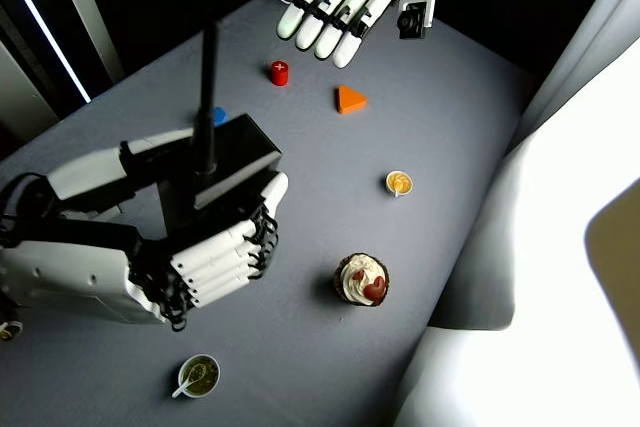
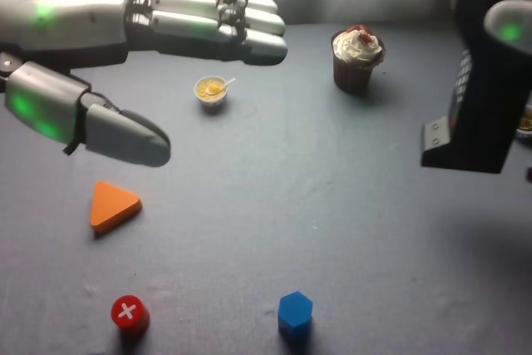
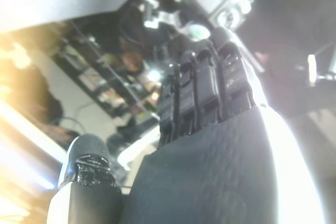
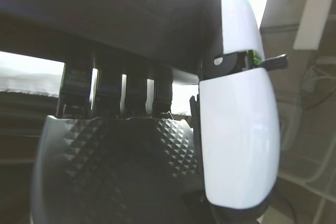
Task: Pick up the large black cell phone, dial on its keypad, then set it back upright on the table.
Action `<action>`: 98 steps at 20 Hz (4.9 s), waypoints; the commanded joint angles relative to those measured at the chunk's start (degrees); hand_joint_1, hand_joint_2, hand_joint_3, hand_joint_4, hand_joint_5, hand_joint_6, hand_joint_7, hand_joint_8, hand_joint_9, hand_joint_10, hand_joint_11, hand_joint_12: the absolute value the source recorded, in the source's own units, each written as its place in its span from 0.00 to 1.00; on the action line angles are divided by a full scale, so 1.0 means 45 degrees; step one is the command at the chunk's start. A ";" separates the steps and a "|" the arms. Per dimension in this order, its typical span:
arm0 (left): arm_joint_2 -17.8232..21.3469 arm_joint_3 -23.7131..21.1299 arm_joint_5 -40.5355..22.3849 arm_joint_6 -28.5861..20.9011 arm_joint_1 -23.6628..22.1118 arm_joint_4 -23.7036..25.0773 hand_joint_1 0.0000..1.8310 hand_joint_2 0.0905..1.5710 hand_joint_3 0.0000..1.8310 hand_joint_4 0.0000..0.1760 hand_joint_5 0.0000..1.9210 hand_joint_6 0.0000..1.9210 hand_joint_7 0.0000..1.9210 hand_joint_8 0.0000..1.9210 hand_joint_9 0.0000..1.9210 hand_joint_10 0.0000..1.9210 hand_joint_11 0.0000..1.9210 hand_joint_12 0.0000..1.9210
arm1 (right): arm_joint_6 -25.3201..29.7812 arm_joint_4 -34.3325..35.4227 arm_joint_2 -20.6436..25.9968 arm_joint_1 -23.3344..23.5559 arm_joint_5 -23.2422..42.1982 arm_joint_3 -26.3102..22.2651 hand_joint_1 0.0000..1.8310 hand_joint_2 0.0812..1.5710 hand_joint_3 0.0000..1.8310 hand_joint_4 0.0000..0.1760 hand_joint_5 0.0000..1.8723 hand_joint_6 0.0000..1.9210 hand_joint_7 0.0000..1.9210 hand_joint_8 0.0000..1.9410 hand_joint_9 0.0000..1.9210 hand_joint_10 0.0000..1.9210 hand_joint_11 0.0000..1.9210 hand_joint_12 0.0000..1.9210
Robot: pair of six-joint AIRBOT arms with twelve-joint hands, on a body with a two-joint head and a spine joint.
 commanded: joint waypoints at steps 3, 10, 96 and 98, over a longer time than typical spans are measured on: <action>-0.0087 -0.0096 -0.0070 -0.0265 -0.0129 -0.0474 0.29 0.80 0.00 0.16 0.11 0.00 0.14 0.00 0.19 0.02 0.01 0.48 | 0.0322 0.0216 0.0429 -0.0245 0.2401 -0.0222 0.76 0.72 0.00 0.00 0.51 0.43 0.42 0.62 0.44 0.73 0.42 0.75; -0.0457 -0.0328 0.1175 -0.0826 0.0191 -0.0151 0.81 0.77 0.00 0.89 0.11 0.00 0.35 0.02 0.34 0.76 0.18 0.91 | 0.0387 0.0200 0.0754 -0.0582 0.2594 -0.0430 0.74 0.73 0.00 0.00 0.51 0.46 0.41 0.65 0.42 0.75 0.46 0.68; -0.2714 -0.2137 0.7010 0.0614 -0.0982 0.0180 0.79 0.84 0.00 0.75 0.00 0.00 0.26 0.85 0.28 0.99 0.22 1.00 | 0.0032 -0.0126 -0.0272 0.0032 0.2242 0.0349 0.81 0.73 0.00 0.00 0.50 0.44 0.38 0.66 0.38 0.72 0.40 0.88; -0.2212 -0.2165 0.6172 -0.0568 -0.0987 0.0756 0.79 0.83 0.00 0.68 0.00 0.00 0.27 0.84 0.28 0.99 0.22 1.00 | -0.0078 -0.0086 -0.0337 0.0032 0.2246 0.0441 0.81 0.73 0.00 0.00 0.50 0.45 0.38 0.65 0.38 0.71 0.41 0.87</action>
